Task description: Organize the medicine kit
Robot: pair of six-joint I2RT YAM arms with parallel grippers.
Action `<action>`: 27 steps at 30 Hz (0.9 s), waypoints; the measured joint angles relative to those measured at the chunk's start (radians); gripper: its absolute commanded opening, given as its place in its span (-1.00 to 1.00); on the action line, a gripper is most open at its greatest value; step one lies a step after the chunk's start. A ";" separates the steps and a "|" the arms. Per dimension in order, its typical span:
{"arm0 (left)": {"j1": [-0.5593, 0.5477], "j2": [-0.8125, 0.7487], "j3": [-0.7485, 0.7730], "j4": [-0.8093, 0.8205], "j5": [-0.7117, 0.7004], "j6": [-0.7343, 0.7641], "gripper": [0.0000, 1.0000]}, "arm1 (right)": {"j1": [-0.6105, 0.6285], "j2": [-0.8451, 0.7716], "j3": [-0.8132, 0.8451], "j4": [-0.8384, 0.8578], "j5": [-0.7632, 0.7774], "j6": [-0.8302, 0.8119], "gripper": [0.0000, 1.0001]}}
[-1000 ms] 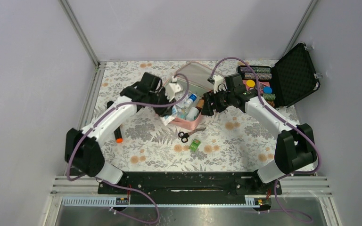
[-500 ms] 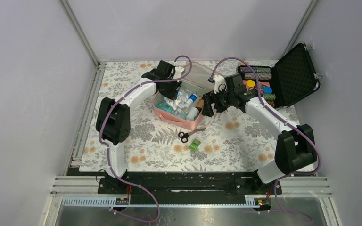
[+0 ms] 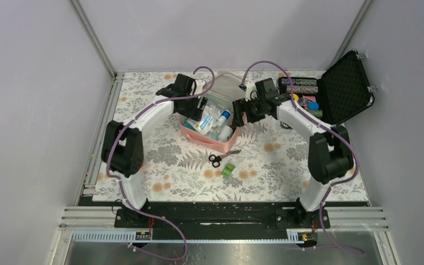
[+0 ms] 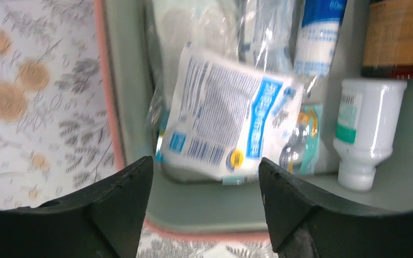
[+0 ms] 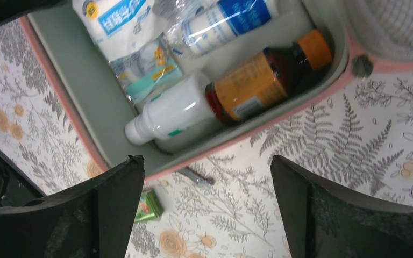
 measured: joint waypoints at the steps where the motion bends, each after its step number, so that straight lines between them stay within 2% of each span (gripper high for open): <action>1: 0.007 -0.040 -0.040 0.014 -0.003 -0.003 0.47 | -0.002 0.031 0.029 -0.007 -0.003 0.005 0.86; 7: 0.095 -0.280 -0.223 0.057 0.039 -0.124 0.40 | -0.020 0.184 0.171 -0.046 -0.006 0.049 0.68; 11: 0.189 -0.328 -0.298 0.087 0.140 -0.265 0.24 | -0.030 0.264 0.243 -0.080 0.001 0.080 0.51; 13: 0.218 -0.299 -0.325 0.089 0.194 -0.323 0.16 | -0.033 0.284 0.249 -0.088 0.001 0.100 0.45; 19: 0.231 -0.124 -0.331 0.099 0.335 -0.415 0.10 | -0.034 0.298 0.220 -0.087 -0.023 0.166 0.36; 27: 0.235 0.013 -0.155 0.015 0.372 -0.404 0.07 | 0.000 0.230 0.053 -0.018 -0.142 0.235 0.42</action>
